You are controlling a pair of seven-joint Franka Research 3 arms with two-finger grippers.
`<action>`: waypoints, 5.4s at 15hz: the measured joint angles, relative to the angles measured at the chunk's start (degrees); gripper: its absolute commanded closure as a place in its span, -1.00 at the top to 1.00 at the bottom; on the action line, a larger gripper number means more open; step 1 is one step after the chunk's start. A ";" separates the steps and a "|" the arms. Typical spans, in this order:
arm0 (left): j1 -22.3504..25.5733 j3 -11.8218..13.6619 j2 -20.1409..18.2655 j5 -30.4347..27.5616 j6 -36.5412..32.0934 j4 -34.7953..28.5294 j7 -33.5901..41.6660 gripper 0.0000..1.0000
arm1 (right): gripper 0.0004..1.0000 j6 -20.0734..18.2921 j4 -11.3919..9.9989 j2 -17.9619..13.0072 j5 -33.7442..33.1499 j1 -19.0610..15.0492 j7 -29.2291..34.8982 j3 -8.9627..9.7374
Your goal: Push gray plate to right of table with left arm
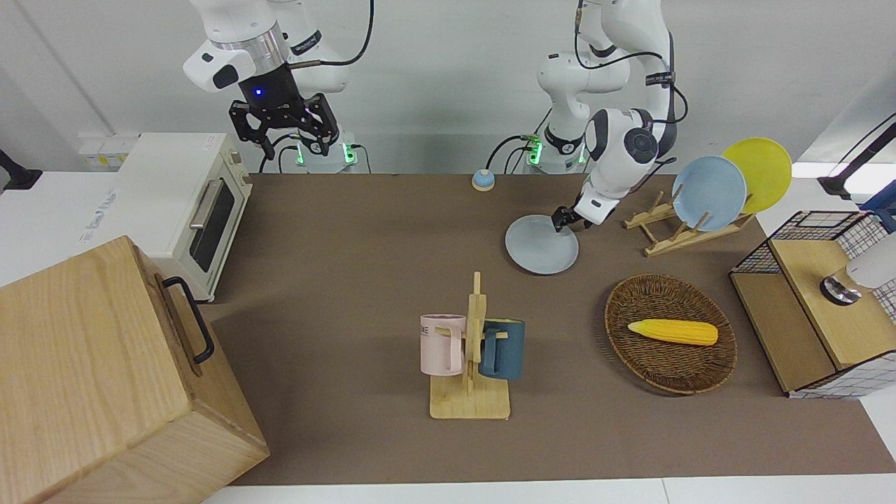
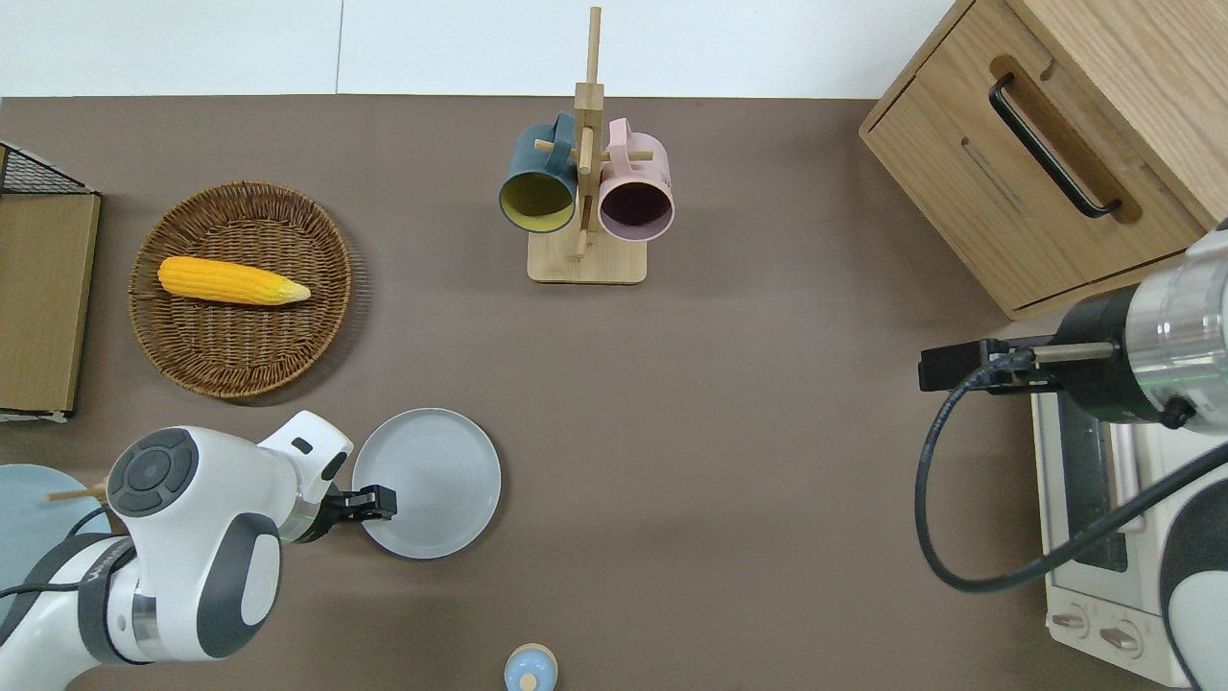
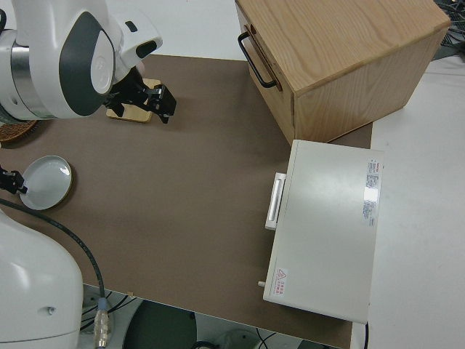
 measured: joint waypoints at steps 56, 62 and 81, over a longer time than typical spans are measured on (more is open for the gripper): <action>-24.06 -15.57 13.83 0.21 21.31 11.93 -50.62 -1.00 | 0.99 0.00 0.00 0.00 0.00 0.00 0.00 0.00; -25.78 -15.63 17.19 6.65 21.31 15.81 -58.03 0.98 | 0.99 0.00 0.00 0.00 0.00 0.00 0.00 0.00; -12.14 -11.48 2.06 11.20 -5.70 19.94 -30.10 1.00 | 0.99 0.00 0.00 0.00 0.00 0.00 0.00 0.00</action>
